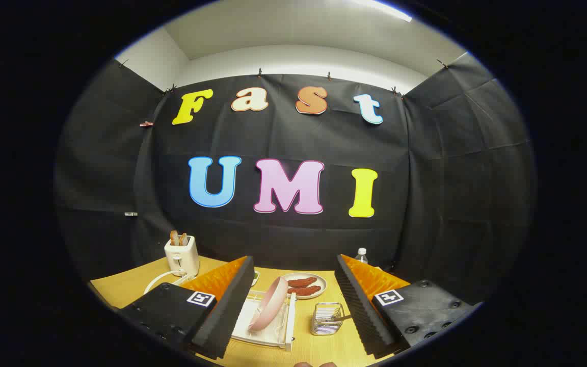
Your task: Take the plate from the dish rack, then take the spoon from the basket and place it into the plate.
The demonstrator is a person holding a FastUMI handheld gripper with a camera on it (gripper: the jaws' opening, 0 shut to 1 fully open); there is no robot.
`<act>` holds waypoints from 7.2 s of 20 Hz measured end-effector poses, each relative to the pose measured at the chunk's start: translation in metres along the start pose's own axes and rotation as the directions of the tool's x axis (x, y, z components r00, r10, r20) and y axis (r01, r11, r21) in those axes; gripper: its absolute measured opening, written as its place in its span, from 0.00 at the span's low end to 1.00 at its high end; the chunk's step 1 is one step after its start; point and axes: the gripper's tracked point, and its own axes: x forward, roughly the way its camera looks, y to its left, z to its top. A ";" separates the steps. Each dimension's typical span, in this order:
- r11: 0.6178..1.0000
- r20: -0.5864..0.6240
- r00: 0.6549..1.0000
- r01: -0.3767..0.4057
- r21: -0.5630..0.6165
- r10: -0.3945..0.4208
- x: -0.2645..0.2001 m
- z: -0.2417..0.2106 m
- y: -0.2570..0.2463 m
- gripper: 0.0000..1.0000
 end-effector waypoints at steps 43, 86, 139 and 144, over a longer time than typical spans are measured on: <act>0.987 -0.575 0.802 0.125 -0.104 -0.162 0.143 -0.153 0.006 0.93; 0.982 -0.671 0.740 0.103 0.157 0.029 0.061 -0.137 0.025 0.22; 0.983 -0.382 0.907 -0.144 0.117 0.178 0.069 -0.234 -0.123 0.98; 0.970 -0.369 0.901 -0.182 0.162 0.230 0.086 -0.244 -0.104 0.94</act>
